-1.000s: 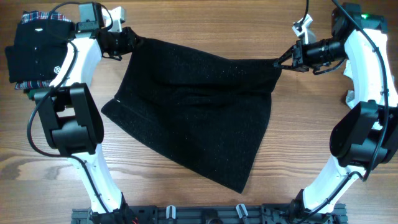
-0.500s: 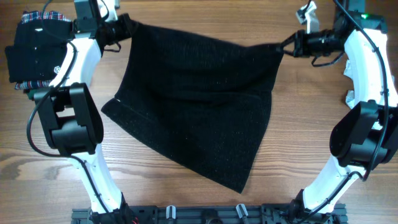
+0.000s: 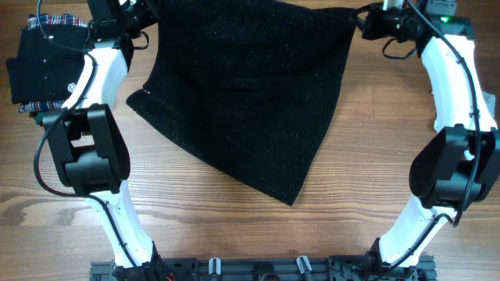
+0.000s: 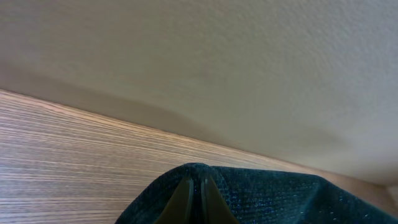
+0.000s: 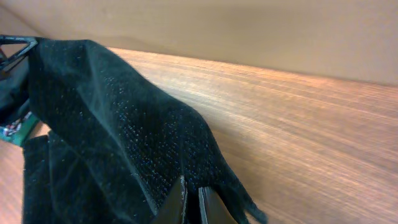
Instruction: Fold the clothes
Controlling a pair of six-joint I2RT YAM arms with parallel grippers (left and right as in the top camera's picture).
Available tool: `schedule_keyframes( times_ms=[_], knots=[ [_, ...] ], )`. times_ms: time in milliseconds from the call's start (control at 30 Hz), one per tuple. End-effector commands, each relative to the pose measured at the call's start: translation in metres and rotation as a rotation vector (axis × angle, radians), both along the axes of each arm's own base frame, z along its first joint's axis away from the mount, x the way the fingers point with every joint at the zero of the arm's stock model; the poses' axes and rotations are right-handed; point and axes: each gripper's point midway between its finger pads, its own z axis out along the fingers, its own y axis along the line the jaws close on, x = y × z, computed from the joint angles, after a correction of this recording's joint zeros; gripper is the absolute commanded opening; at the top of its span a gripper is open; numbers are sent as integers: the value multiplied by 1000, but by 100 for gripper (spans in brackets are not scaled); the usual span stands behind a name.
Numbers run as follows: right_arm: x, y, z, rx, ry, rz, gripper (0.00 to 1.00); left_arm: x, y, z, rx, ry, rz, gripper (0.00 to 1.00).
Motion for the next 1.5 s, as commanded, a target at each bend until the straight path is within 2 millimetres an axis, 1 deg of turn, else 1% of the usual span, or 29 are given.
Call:
schedule_keyframes(
  times_ms=[0,100,200,233,367,433,533,600,700,833,967,1033,1167,1300,1467],
  knots=[
    [-1,7,-10,23,53,-3,4,5,22,8,18,-20,79,4],
    [-12,15,-7,68,92,32,4,2,28,24,20,-42,90,4],
    [-26,17,-9,94,166,23,4,-6,33,41,26,-41,97,4],
    [-33,18,-9,97,194,23,4,-13,37,49,31,-32,102,4],
    [-54,21,-5,98,250,45,4,-35,47,68,93,-2,95,4],
    [-68,23,-1,89,275,60,4,-49,54,77,119,20,95,4],
    [-88,24,6,78,310,81,4,-67,65,88,132,52,108,4],
    [-101,25,8,74,348,84,4,-77,72,91,128,79,122,4],
    [-117,27,9,78,405,95,4,-92,78,85,146,137,119,4],
    [-139,35,3,68,480,139,4,-110,79,63,183,240,84,4],
    [-157,46,-3,28,548,177,4,-124,85,45,236,325,91,4],
    [-166,53,-7,-4,572,205,4,-129,90,40,248,358,109,4],
    [-182,64,-13,-68,626,238,4,-144,107,27,278,446,166,4],
    [-193,72,-18,-111,664,262,4,-160,116,17,282,513,165,4],
    [-213,75,-36,-151,754,279,4,-187,126,3,260,627,167,4]
  ],
)
